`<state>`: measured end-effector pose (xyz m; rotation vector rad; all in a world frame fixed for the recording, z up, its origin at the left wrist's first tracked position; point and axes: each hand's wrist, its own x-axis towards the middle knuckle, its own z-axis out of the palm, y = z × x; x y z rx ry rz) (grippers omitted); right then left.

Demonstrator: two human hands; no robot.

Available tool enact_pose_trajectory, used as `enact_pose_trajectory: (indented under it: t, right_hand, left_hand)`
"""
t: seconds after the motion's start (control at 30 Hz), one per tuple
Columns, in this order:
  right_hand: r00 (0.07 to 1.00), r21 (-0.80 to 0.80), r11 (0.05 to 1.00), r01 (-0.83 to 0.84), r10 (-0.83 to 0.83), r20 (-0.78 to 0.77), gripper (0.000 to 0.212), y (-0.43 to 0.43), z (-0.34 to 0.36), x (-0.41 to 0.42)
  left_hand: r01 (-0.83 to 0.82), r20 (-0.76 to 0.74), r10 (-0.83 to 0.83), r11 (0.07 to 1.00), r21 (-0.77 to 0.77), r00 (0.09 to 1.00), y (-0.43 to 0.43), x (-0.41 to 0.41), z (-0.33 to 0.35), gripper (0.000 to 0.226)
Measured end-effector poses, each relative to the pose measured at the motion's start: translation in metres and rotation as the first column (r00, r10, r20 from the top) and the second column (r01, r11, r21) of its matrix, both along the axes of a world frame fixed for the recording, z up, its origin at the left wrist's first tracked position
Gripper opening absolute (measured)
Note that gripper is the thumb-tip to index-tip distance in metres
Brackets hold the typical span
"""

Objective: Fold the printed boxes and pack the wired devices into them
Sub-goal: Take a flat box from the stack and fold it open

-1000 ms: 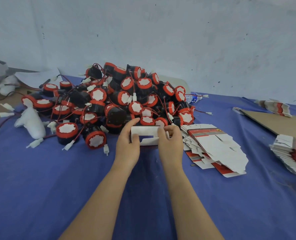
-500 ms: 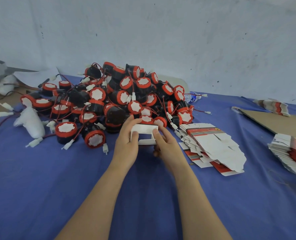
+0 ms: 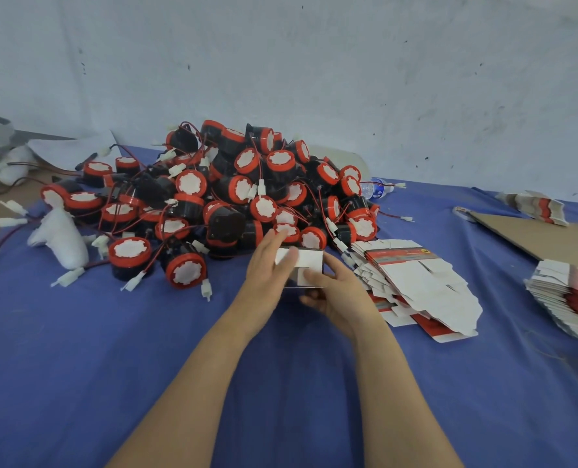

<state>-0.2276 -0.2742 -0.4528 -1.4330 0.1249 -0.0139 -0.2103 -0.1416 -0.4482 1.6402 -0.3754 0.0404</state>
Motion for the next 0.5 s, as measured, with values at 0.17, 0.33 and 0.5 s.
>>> enact_pose_trajectory:
  t: [0.17, 0.33, 0.5]
  right_hand:
    - [0.998, 0.001, 0.998, 0.063, -0.063, 0.003, 0.046, 0.0, -0.001, 0.0]
    - [0.998, 0.031, 0.998, 0.058, -0.058, 0.014, 0.049, 0.003, 0.0, 0.0]
    - [0.999, -0.015, 1.0, 0.007, -0.007, 0.041, 0.045, 0.007, -0.001, 0.0]
  left_hand:
    - [0.028, 0.008, -0.028, 0.999, 0.021, 1.0, 0.01, -0.007, -0.007, 0.046]
    - [-0.221, 0.134, 0.206, 0.969, 0.113, 0.969, 0.011, -0.002, -0.016, 0.041]
    - [-0.32, 0.172, 0.297, 0.939, 0.126, 0.939, 0.011, 0.001, -0.023, 0.03]
